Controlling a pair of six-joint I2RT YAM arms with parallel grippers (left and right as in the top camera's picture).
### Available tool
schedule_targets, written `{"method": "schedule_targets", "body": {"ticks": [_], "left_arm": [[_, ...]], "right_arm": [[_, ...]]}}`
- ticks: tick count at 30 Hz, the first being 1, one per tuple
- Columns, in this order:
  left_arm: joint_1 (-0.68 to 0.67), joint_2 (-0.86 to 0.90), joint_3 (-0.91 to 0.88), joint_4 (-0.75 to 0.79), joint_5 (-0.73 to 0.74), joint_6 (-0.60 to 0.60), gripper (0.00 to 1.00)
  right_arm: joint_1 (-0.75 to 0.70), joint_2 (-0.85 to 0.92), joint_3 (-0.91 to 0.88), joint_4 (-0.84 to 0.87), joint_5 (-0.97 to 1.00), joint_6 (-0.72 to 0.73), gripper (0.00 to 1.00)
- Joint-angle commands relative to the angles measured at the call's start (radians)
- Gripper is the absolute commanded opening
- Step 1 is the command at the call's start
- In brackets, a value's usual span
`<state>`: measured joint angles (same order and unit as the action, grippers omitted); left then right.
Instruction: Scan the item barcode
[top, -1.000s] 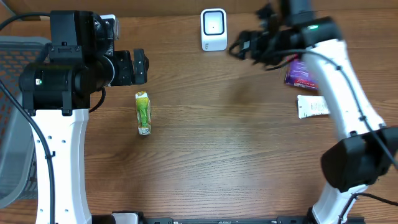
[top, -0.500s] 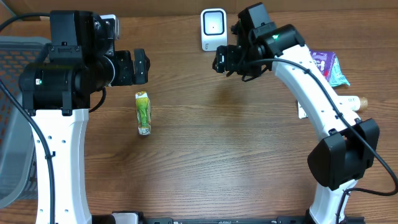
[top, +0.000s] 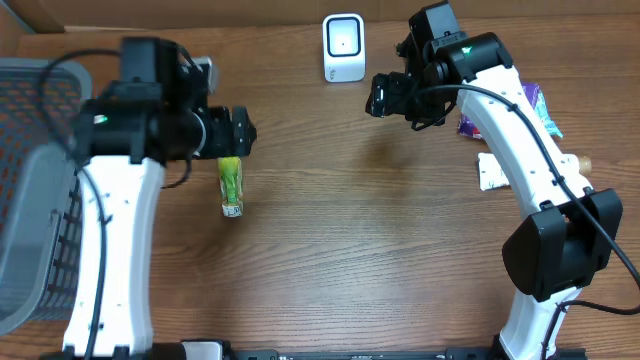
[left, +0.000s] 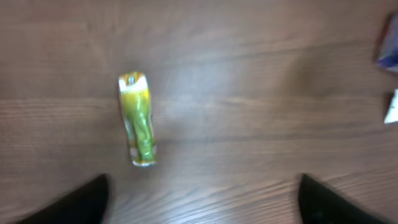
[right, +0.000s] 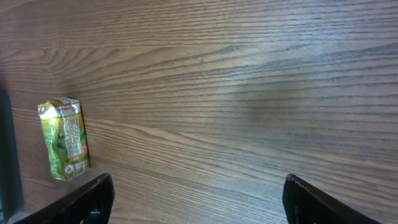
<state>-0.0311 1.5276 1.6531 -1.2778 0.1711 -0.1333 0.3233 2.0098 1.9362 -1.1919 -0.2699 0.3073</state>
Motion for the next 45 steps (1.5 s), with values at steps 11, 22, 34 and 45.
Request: {"method": "schedule_targets", "body": {"ticks": [11,22,34,45], "left_arm": [[0.008,0.203,-0.410,0.295,-0.389,-0.307,0.58],[0.003,0.370,-0.415,0.415,-0.307,-0.182,0.04],[-0.003,0.329,-0.325,0.365,0.652,0.237,0.04],[-0.096,0.365,-0.396,0.432,0.827,0.320,0.04]], "right_arm": [[0.003,0.001,0.000,0.004,0.008,-0.013,0.90],[0.003,0.001,0.000,0.005,0.008,-0.014,0.91],[0.003,0.001,0.000,0.007,0.008,-0.024,0.91],[-0.047,0.001,0.000,-0.030,0.123,-0.025,0.90]]}}
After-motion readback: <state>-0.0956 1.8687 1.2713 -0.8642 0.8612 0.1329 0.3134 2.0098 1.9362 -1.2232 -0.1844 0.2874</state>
